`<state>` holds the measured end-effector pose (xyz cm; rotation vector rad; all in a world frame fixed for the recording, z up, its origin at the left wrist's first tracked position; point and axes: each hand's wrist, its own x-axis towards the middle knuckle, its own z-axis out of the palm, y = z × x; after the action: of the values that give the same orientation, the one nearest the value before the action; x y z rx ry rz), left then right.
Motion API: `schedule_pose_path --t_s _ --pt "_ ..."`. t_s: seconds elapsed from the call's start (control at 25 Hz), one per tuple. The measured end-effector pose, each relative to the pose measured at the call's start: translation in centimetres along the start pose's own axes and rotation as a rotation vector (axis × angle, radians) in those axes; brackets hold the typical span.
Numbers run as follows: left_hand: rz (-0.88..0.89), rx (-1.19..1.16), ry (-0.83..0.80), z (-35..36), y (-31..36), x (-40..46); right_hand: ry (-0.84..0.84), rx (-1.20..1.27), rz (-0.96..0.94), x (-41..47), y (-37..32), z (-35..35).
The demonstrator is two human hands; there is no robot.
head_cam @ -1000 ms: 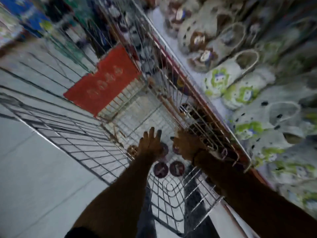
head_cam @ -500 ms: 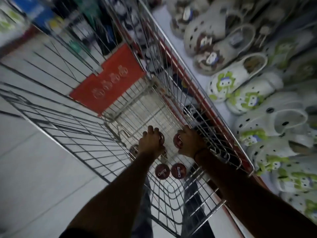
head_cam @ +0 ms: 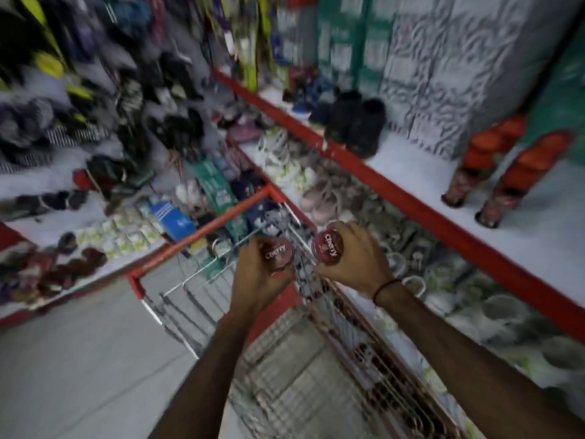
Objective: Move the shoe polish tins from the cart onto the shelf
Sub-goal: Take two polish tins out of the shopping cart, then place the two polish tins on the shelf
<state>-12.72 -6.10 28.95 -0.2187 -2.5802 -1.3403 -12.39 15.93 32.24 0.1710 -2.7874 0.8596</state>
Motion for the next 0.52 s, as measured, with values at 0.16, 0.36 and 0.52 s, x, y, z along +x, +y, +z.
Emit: schedule_pose_path --t_s 0.16,0.36,0.52 --pt "0.246 -0.02 -0.011 0.8 8.2 3.3 0.271 -0.056 -0.007 -0.4 -1.0 -11.0" --pt "0.532 -0.107 -0.183 9.1 19.4 2.6 0.418 -0.224 0.222 -7.7 4.6 -21.3" --pt "0.64 -0.141 -0.395 16.4 27.4 1.2 0.369 -0.459 0.542 -13.3 10.0 -26.5"
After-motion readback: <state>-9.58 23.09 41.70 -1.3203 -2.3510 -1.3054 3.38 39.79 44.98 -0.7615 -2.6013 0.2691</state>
